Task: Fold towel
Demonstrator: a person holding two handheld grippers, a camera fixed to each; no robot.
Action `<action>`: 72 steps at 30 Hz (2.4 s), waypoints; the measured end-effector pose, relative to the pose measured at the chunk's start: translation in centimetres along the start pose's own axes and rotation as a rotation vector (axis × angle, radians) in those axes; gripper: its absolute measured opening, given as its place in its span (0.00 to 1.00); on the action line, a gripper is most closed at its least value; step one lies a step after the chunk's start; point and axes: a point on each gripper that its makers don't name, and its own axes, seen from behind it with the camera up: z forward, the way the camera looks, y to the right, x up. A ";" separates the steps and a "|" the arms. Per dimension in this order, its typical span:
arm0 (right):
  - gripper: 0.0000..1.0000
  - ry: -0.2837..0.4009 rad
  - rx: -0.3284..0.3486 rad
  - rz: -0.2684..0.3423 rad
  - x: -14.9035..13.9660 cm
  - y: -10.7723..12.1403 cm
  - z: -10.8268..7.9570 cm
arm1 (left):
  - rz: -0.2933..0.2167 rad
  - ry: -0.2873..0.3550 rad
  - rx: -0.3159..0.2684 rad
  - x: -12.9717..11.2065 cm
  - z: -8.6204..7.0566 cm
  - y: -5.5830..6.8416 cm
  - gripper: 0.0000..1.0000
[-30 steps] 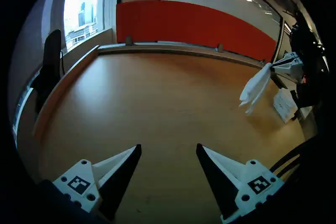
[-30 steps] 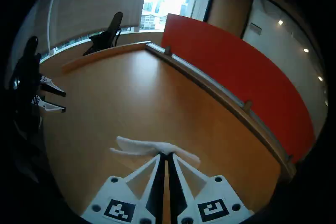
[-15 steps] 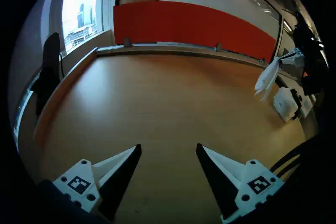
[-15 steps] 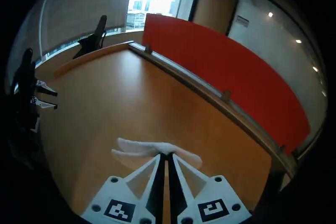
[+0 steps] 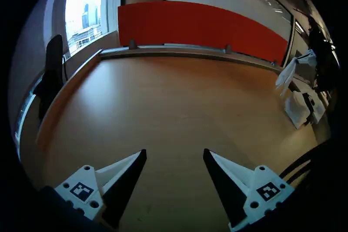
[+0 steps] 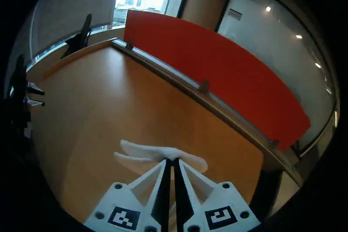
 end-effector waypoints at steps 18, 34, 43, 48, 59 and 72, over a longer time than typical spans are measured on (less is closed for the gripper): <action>0.05 -0.066 -0.087 0.037 -3.7 8.0 -1.9 | 0.010 -0.013 0.011 0.1 0.3 1.2 0.97; 0.05 -0.086 -0.121 0.065 -6.3 10.2 -3.9 | 0.030 -0.010 0.002 0.7 0.4 2.2 0.97; 0.05 -0.089 -0.132 0.121 -9.9 9.9 -6.7 | 0.042 -0.007 -0.006 1.0 0.2 2.6 0.97; 0.05 -0.106 -0.136 0.150 -12.8 8.9 -8.3 | 0.049 -0.008 -0.011 0.9 0.0 2.8 0.97; 0.05 -0.161 -0.158 0.256 -19.5 7.5 -10.0 | 0.054 -0.015 -0.016 0.0 -0.7 3.1 0.97; 0.05 -0.232 -0.185 0.349 -24.2 7.7 -10.3 | 0.052 -0.020 -0.003 -0.8 -1.5 2.5 0.97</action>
